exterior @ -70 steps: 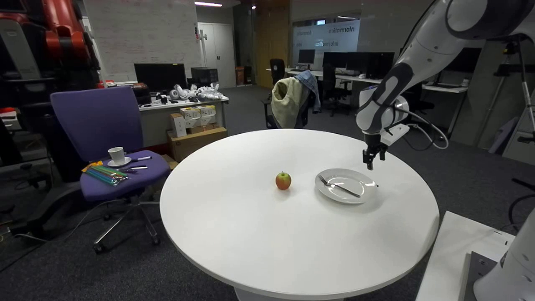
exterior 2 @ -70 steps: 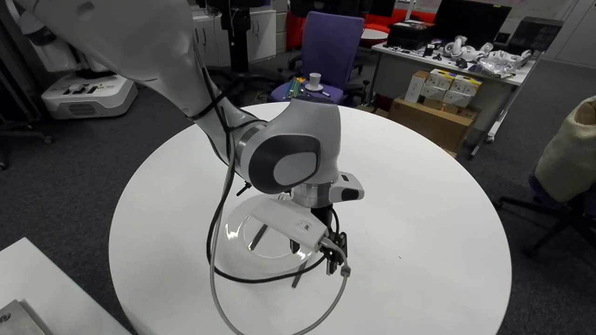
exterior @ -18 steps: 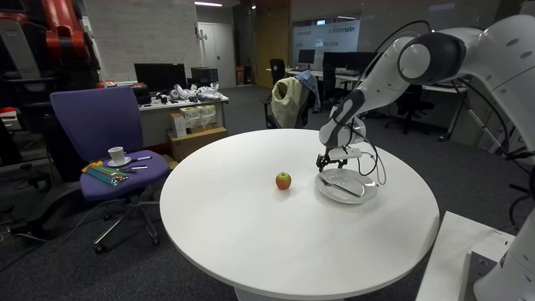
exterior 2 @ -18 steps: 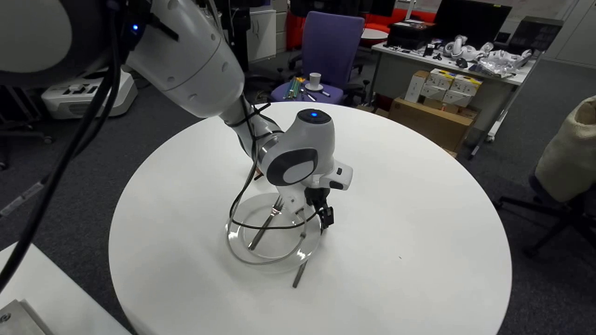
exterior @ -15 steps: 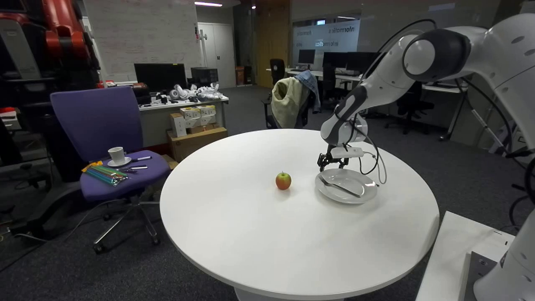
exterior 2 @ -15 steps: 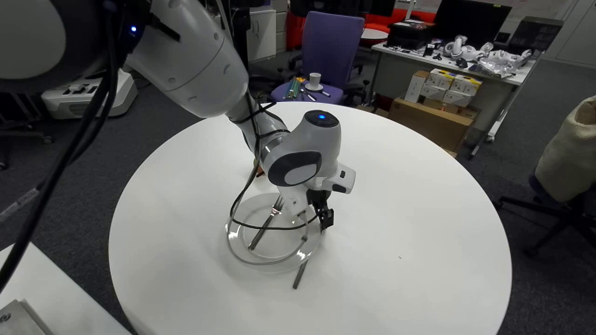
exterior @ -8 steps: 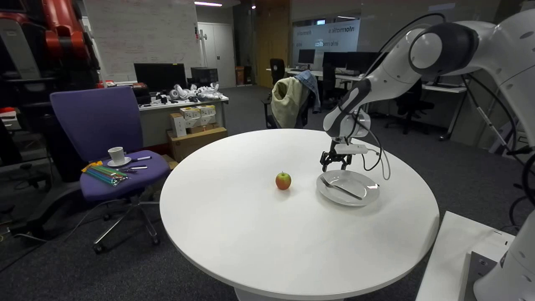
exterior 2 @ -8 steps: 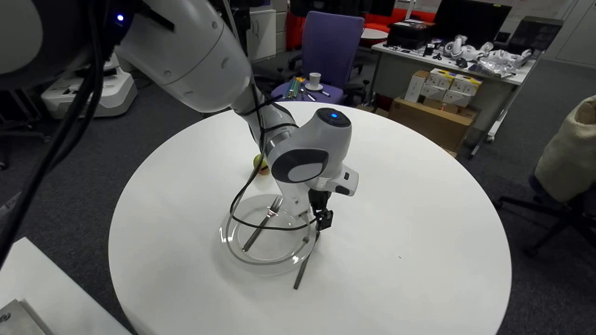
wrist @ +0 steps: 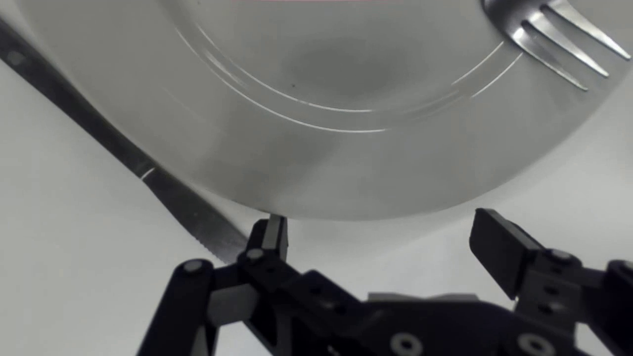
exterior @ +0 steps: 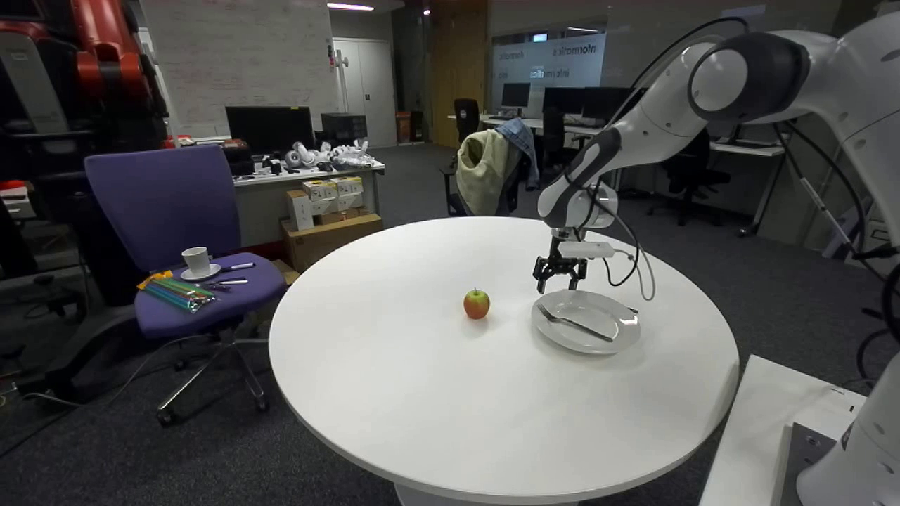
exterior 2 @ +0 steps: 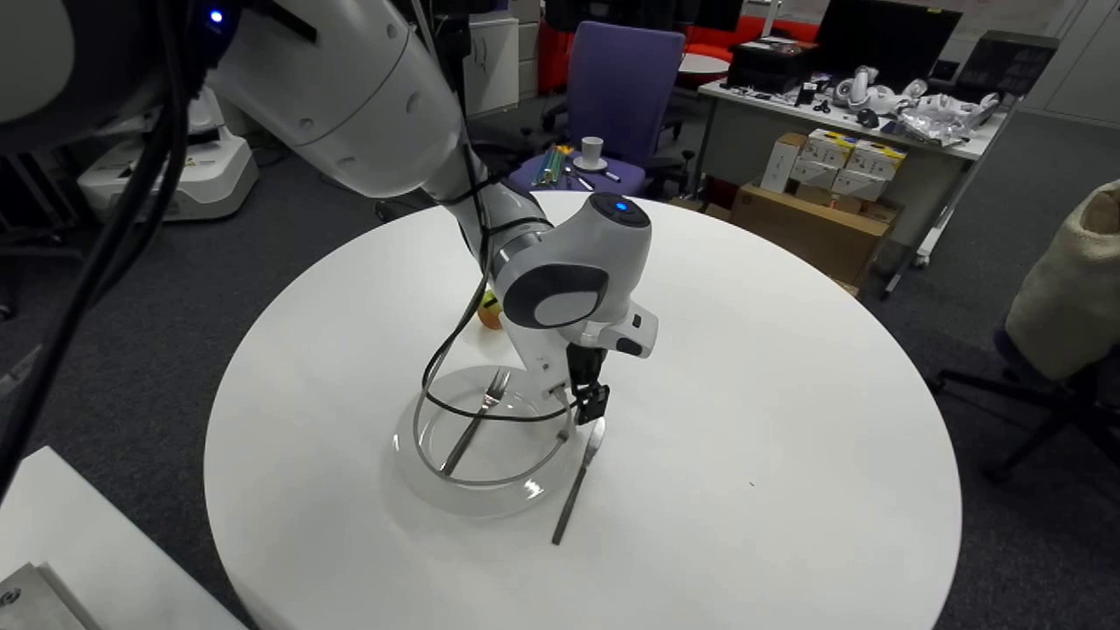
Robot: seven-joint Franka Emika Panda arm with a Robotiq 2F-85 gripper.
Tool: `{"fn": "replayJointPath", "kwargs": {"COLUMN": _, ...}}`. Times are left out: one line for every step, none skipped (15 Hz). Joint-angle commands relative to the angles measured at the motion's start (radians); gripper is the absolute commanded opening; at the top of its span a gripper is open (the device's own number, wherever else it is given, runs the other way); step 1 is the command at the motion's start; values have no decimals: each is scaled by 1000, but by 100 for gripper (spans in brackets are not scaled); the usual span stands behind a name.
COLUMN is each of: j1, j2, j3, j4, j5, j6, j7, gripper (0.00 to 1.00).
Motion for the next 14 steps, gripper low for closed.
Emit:
{"fn": "replayJointPath", "kwargs": {"j1": 10, "j2": -49, "j3": 13, "j4": -47, "j5": 34, "j6": -40, "j7": -39, "gripper": 100}}
{"fn": "replayJointPath", "kwargs": {"j1": 12, "j2": -49, "j3": 17, "j4": -51, "j5": 35, "j6": -40, "j7": -41, "gripper": 100}}
{"fn": "replayJointPath", "kwargs": {"j1": 15, "j2": -49, "j3": 18, "j4": -55, "j5": 35, "j6": -41, "j7": -40, "gripper": 100}}
{"fn": "replayJointPath", "kwargs": {"j1": 18, "j2": -51, "j3": 18, "j4": -62, "j5": 32, "j6": -42, "j7": -39, "gripper": 100}}
{"fn": "replayJointPath", "kwargs": {"j1": 24, "j2": -53, "j3": 12, "j4": -70, "j5": 25, "j6": -43, "j7": -34, "gripper": 100}}
{"fn": "replayJointPath", "kwargs": {"j1": 25, "j2": -58, "j3": 8, "j4": -81, "j5": 23, "j6": -41, "j7": -34, "gripper": 100}}
{"fn": "replayJointPath", "kwargs": {"j1": 24, "j2": -61, "j3": 7, "j4": -89, "j5": 24, "j6": -39, "j7": -35, "gripper": 100}}
{"fn": "replayJointPath", "kwargs": {"j1": 22, "j2": -64, "j3": 5, "j4": -100, "j5": 25, "j6": -37, "j7": -36, "gripper": 100}}
{"fn": "replayJointPath", "kwargs": {"j1": 19, "j2": -68, "j3": 3, "j4": -111, "j5": 26, "j6": -34, "j7": -38, "gripper": 100}}
{"fn": "replayJointPath", "kwargs": {"j1": 19, "j2": -73, "j3": -1, "j4": -120, "j5": 25, "j6": -34, "j7": -36, "gripper": 100}}
{"fn": "replayJointPath", "kwargs": {"j1": 17, "j2": -79, "j3": -4, "j4": -130, "j5": 26, "j6": -31, "j7": -38, "gripper": 100}}
{"fn": "replayJointPath", "kwargs": {"j1": 17, "j2": -89, "j3": -9, "j4": -143, "j5": 25, "j6": -31, "j7": -36, "gripper": 100}}
{"fn": "replayJointPath", "kwargs": {"j1": 17, "j2": -96, "j3": -15, "j4": -157, "j5": 23, "j6": -29, "j7": -35, "gripper": 100}}
{"fn": "replayJointPath", "kwargs": {"j1": 17, "j2": -102, "j3": -20, "j4": -169, "j5": 23, "j6": -29, "j7": -34, "gripper": 100}}
